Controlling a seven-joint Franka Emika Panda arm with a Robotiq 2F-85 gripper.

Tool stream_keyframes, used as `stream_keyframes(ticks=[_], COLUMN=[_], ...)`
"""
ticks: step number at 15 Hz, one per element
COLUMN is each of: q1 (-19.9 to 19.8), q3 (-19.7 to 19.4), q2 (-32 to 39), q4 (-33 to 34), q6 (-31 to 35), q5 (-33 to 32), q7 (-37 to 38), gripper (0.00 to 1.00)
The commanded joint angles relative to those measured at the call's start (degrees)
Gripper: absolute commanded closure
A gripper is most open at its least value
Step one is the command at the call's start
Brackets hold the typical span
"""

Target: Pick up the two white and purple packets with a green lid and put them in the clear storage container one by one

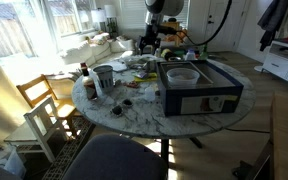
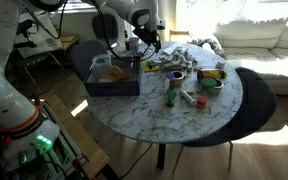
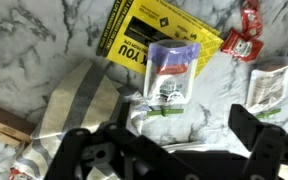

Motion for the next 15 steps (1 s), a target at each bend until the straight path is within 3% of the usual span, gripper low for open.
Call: stream_keyframes(ticks=[1,4,9,10,15], q1=[-1.2,-0.9,-0.9,-1.8,2.0], q3=[1.8,1.6,1.6,3.2,1.3], q2=[2.0,5.8,6.2,6.9,12.1], q4=[2.2,6.5,7.7,8.7,13.0], q6=[0.0,-0.1,-0.4,-1.8,0.9], q5=[-2.6,-3.3,-3.3,-1.8,-5.0], q7=[3.8,6.7,7.1,6.1,12.3], gripper=[0.00,0.00,0.00,0.00,0.00])
